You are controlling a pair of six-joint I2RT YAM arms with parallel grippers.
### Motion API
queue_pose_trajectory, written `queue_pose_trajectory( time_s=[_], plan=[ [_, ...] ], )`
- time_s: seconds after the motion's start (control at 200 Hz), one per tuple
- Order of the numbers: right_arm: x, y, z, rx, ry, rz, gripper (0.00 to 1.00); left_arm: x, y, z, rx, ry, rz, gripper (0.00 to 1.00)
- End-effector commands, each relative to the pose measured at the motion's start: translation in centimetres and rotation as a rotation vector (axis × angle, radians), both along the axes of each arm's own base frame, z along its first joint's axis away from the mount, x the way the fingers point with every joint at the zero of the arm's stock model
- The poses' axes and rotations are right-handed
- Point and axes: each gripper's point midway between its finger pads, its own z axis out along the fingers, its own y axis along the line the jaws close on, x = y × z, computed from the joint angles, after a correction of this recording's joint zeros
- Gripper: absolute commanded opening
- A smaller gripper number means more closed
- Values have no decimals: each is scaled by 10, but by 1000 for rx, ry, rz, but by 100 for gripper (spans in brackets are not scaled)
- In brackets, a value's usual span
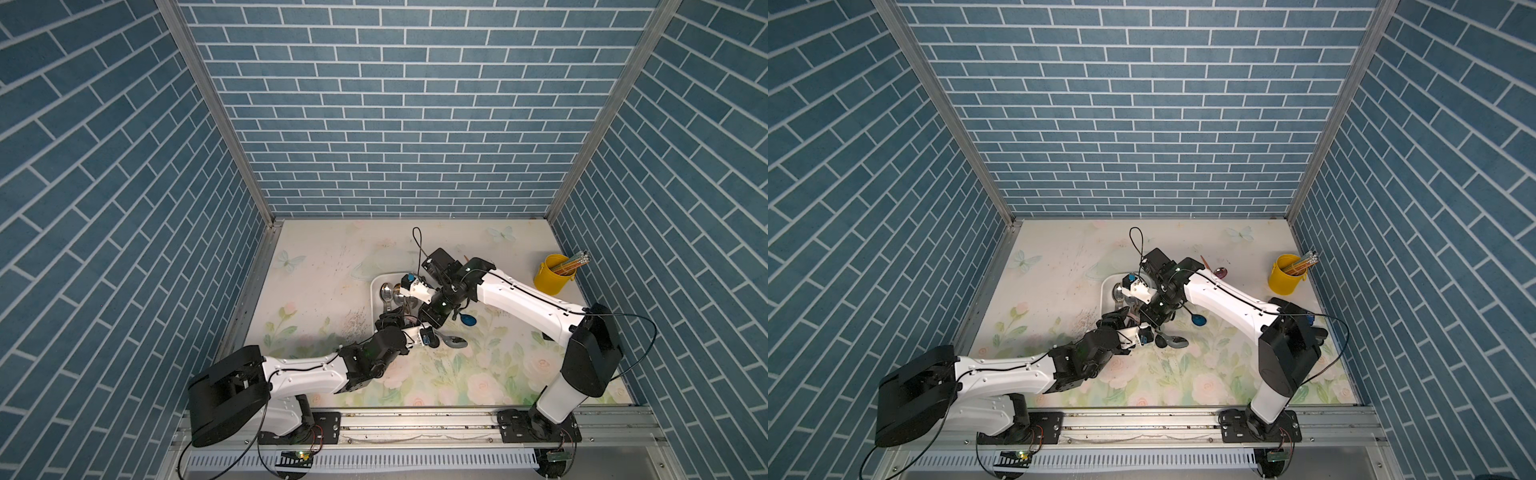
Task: Put the spoon into the storage box
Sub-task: Pick up the spoon from the center of the board.
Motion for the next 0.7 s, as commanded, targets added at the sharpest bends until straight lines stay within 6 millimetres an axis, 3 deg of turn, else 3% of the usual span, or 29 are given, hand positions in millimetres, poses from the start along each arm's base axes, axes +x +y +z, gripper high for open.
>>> queue_pose_trajectory(
  time_s=[0.0,0.19,0.39,0.55,0.63,0.695],
  plan=[
    [-18,16,13,46,25,83,3,-4,-4,-5,137,-67,-86,60],
    [-34,19,17,78,71,143,3,-11,-2,8,111,-135,-109,53],
    [-56,19,12,72,137,190,3,-20,9,20,106,-219,-147,61],
    [-66,25,14,76,146,220,3,-27,12,15,127,-211,-183,62],
    [-69,27,15,72,144,230,3,-28,12,13,135,-202,-193,57],
    [-68,27,14,69,137,232,3,-30,11,11,138,-193,-202,46]
  ],
)
